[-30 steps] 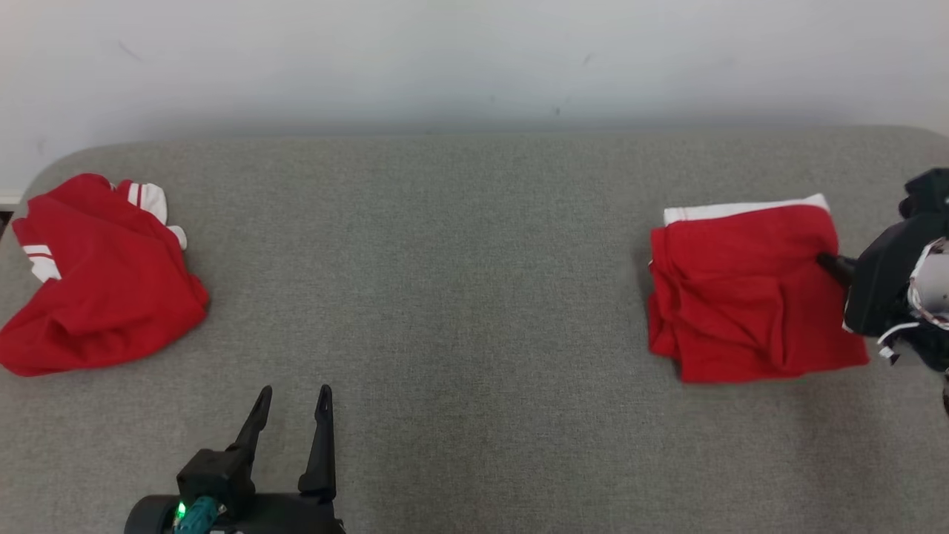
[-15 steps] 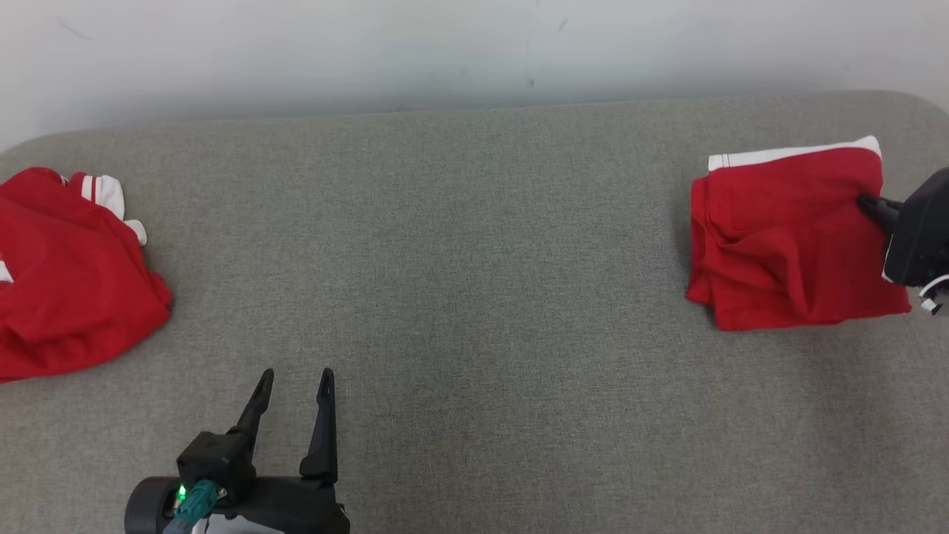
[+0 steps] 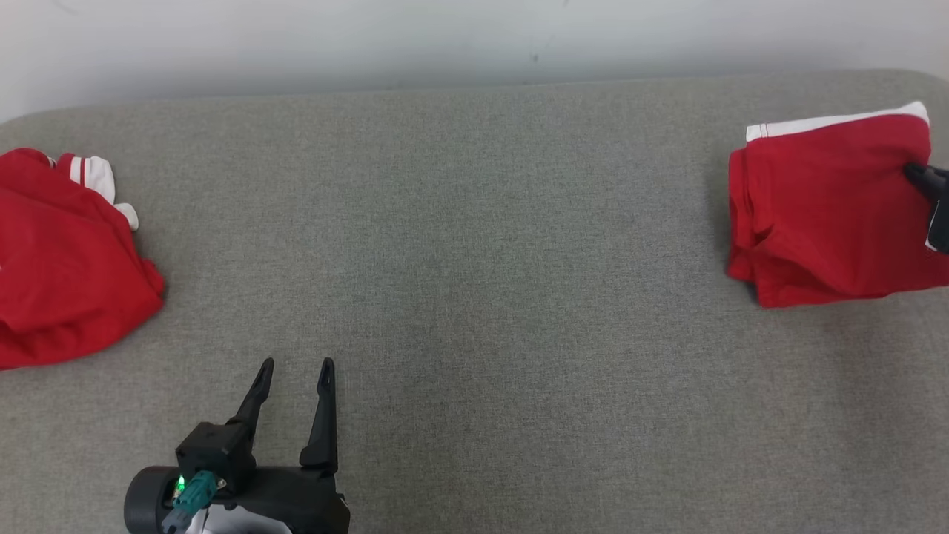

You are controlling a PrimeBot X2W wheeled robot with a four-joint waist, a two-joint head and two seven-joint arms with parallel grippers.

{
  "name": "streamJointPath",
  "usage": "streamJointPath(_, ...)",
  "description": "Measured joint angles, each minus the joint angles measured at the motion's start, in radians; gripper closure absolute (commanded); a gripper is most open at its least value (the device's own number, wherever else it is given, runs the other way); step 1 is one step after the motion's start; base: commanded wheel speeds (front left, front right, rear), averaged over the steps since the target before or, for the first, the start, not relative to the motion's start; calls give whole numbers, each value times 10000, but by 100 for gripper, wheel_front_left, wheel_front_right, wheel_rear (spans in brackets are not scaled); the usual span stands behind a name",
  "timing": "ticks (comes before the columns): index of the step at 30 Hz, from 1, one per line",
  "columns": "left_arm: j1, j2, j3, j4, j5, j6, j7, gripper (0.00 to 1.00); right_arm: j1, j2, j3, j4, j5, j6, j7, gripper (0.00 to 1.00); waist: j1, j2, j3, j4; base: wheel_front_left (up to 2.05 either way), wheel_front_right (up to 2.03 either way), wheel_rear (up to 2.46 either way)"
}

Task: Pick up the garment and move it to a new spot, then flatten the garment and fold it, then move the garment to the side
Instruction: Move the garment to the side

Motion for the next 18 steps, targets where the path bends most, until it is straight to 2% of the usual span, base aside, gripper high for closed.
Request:
streamJointPath(11, -407, -33, -56, 12, 0, -77, 15, 0, -895, -520, 234, 625, -616, 2, 144, 100, 0, 0, 392, 108, 0, 0, 0)
streamJointPath(18, -411, -38, -56, 115, 0, -77, 13, 0, -1054, -514, 433, 1026, -855, 2, 130, 100, 0, 0, 511, 241, 0, 0, 0)
